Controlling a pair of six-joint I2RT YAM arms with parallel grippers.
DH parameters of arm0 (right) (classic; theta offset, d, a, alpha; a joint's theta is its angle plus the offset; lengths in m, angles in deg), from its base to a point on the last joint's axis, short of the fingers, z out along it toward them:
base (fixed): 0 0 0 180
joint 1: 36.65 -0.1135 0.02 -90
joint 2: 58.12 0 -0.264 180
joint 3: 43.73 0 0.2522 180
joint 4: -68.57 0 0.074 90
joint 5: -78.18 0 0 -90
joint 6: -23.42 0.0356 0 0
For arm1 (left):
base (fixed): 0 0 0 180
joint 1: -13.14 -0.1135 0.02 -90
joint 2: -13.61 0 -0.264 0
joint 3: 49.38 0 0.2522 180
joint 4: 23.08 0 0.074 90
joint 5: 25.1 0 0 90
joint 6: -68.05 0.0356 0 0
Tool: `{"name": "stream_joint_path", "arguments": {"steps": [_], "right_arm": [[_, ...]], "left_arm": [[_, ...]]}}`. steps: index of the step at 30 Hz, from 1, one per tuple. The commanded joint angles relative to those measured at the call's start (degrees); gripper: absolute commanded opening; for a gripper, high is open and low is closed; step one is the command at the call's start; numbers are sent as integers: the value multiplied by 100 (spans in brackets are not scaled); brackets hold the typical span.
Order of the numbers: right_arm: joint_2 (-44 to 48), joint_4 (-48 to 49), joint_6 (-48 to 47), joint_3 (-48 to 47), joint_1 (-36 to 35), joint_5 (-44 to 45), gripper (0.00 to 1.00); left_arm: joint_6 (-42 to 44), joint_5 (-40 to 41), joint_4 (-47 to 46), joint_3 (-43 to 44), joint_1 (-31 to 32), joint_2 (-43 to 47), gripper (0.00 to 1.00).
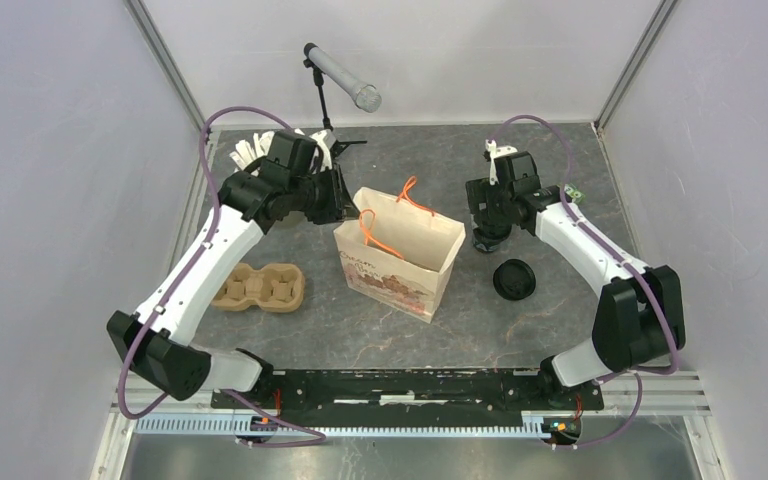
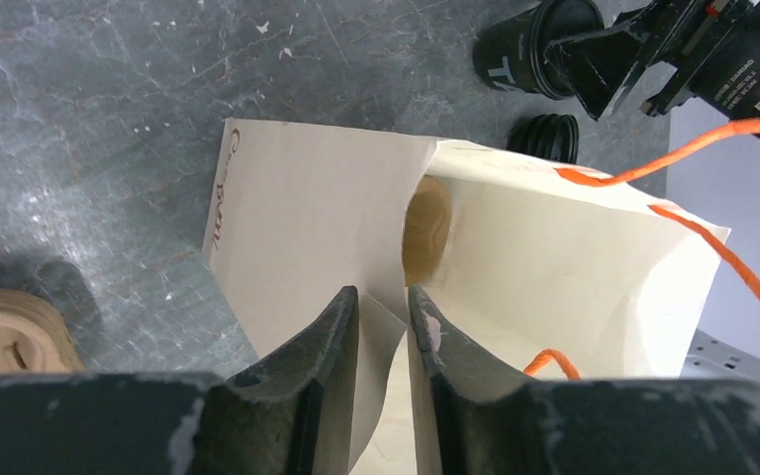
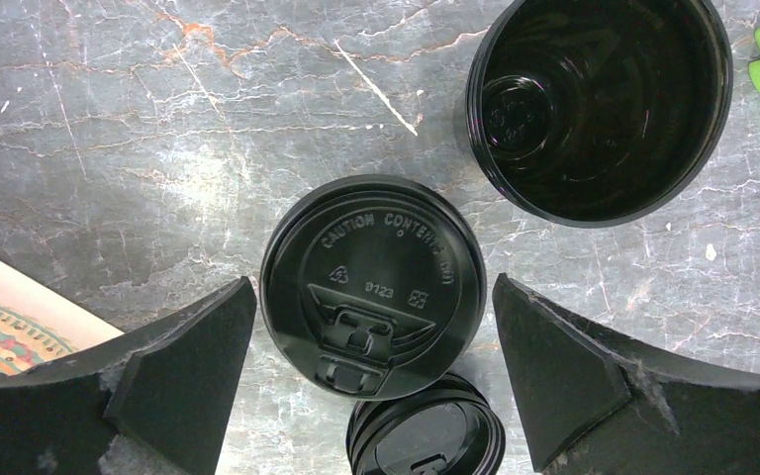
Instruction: Pack the takeout coffee
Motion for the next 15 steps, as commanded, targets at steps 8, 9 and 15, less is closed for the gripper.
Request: {"name": "stream_joint_path", "arguments": {"steps": [8,9,15], "right_arm": [[-32,52,-45,-278,7,45,98],[-37,55,-54,-243,12,61,98],[-90,110,-73,-209,7,77,97]], "left_arm": [[42,219,35,134,-25,197,62],[131,295,121,228,-30,165,65],[448,667,468,586,-93,53,89]]}}
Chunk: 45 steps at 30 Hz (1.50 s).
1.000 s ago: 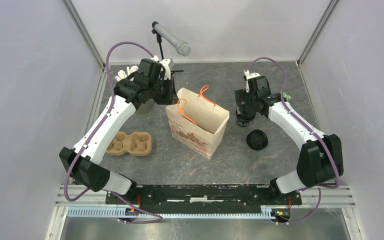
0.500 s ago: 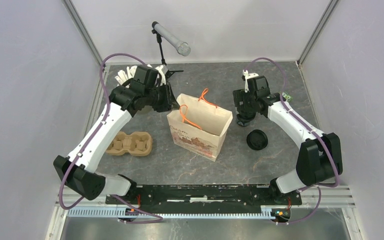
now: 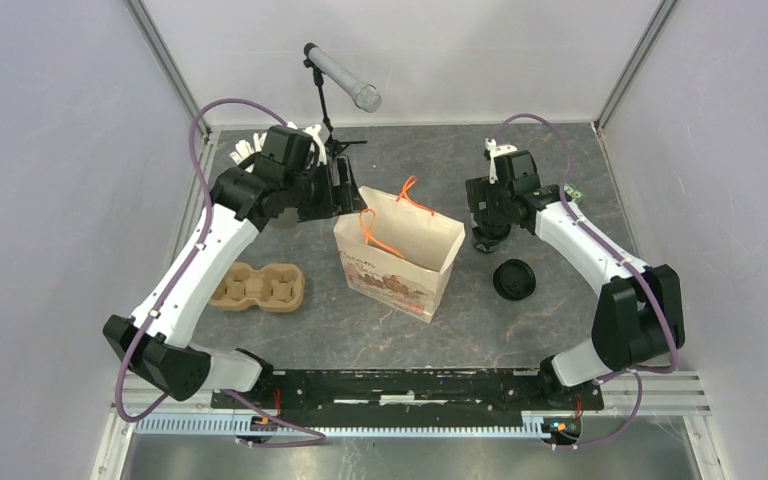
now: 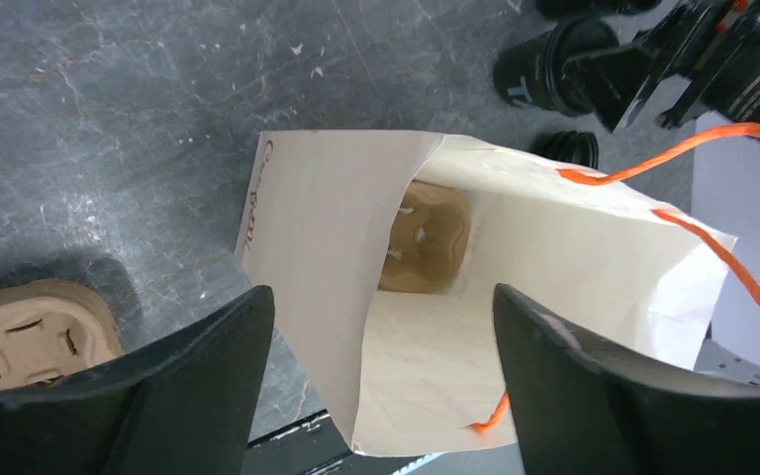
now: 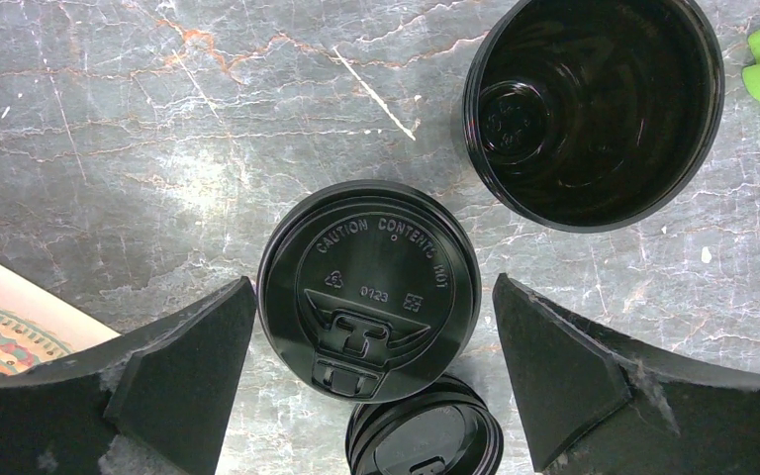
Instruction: Pack the takeout coffee
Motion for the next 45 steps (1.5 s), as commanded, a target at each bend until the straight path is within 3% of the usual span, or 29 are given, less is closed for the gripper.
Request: {"name": "stream_joint_path", "arguments": {"steps": [1,8,19,28,45], "right_arm": [[-70,106,-67,-165,9,24,97],[-174,97,-78,-148,5,-10,97],[-236,117,-91,-63,7,40,89],[-224,-126,-6,-154,9,-14,92],[-70,-333,71,-119,3,-71,81]], "left_arm": [[384,364,181,352,-103,-3,100],[366,442,355,357,-261,-33,100],[810,333,380,533,-389,43,100],[875,111,336,495,-400,30,100],[855,-27,525,640,-411,-95,100]]}}
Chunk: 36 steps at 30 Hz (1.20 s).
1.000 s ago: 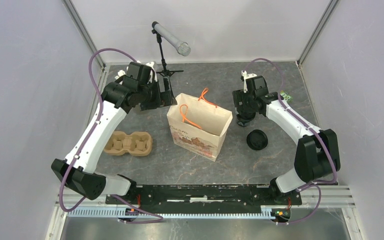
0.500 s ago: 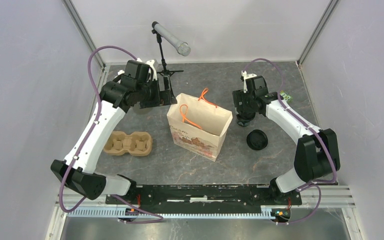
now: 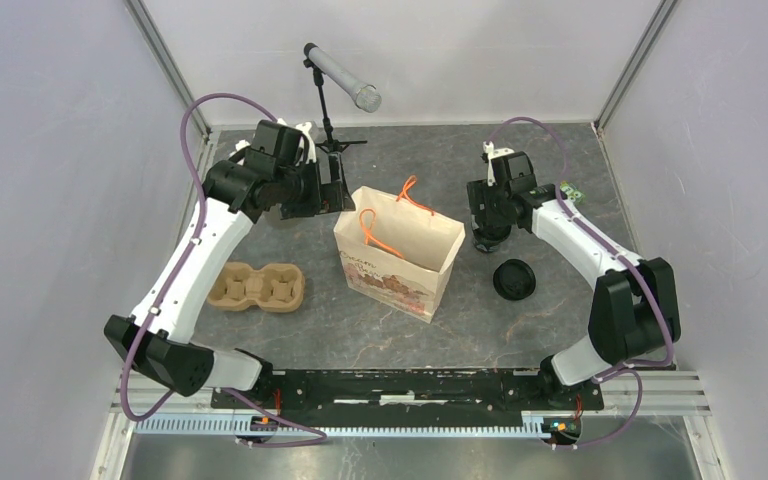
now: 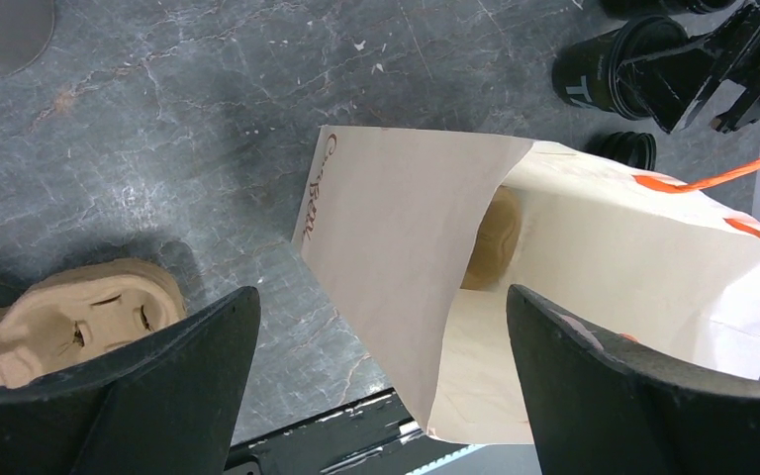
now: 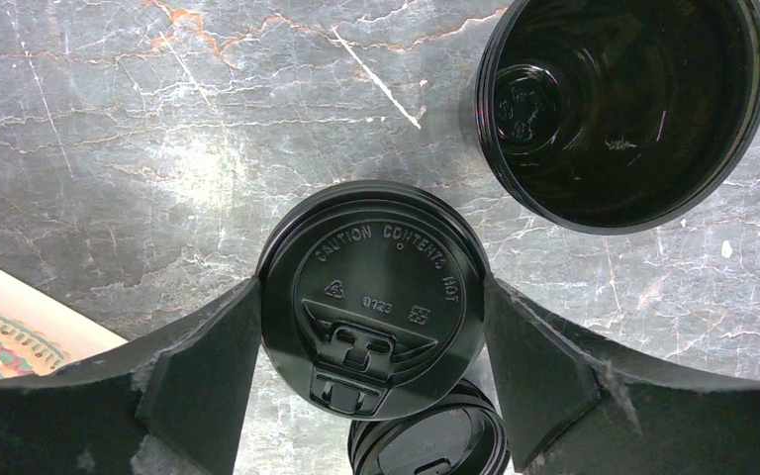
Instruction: Pack the takeout coffee
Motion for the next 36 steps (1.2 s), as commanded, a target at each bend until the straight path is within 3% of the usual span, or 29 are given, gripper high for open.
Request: {"name": "stream_joint_path", "arguments": {"steps": [1,10,22,31,36], "right_arm": [[165,-293,-16,-134,7,-44,79],[549,-803,-268,-662,5,64,74],[1368,-1967,-481,-2767,-126,-274,72],[2068,-1831,1,-3183,-1063,-1273,70],[2301,-1541,320,-3307,-1904,-1190,69]], "left_arm": [[350,-243,23,331,-30,-5,100],[573,-421,68,559,-28,-85,95],[772,-570,-54,564,-28,-268,88],[580,-999,-252,406,-20,-313,63],[530,-1049,-197,265,-18,-290,48]]}}
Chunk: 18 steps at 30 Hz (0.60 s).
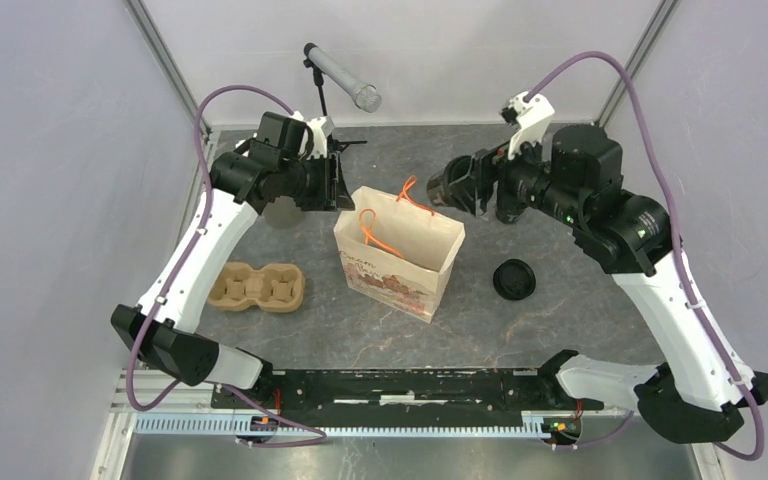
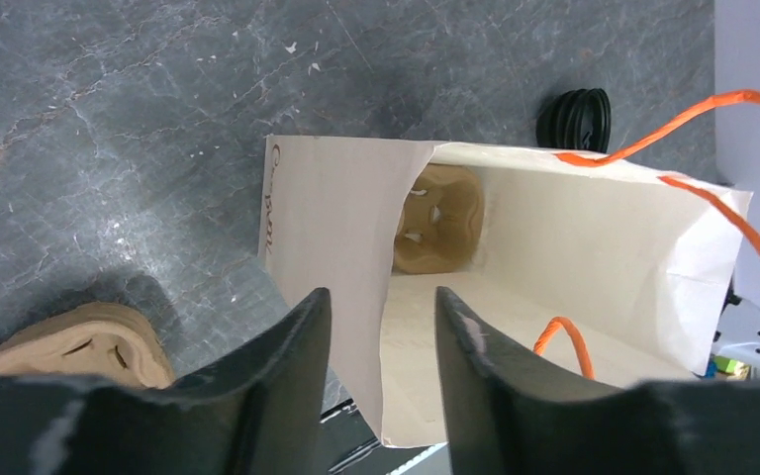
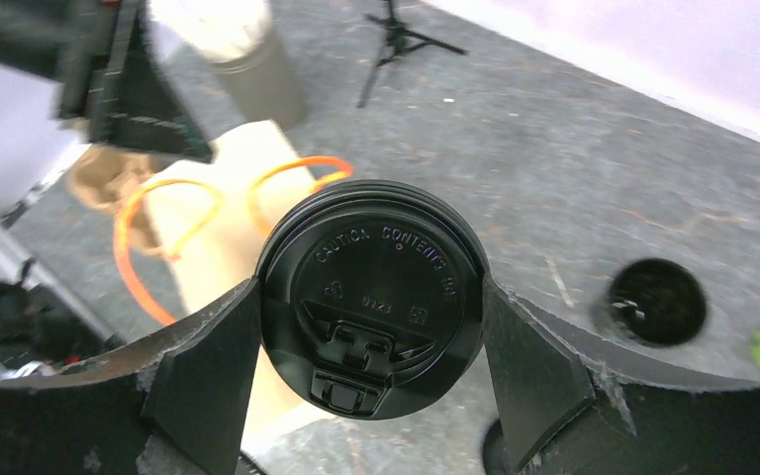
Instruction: Pack the takeout coffee
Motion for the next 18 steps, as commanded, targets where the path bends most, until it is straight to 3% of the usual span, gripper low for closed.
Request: {"name": "stream_joint_path", "arguments": {"steps": [1,7,11,18], "right_arm": [[131,341,391,-282,-512,-192,69],[365,848,427,219,-746,-848,69],[386,1015,388,637,-1039,-1033,69],[305,1064,103,1013,-1229,-625,69]], "left_arm": [[21,-225,-131,-101,-12,21,47],[170,-148,73,-49,5,-71,43],[125,-339,121,-9,15,-141,31],[-120,-824,-171,-111,24,-96,12]]}}
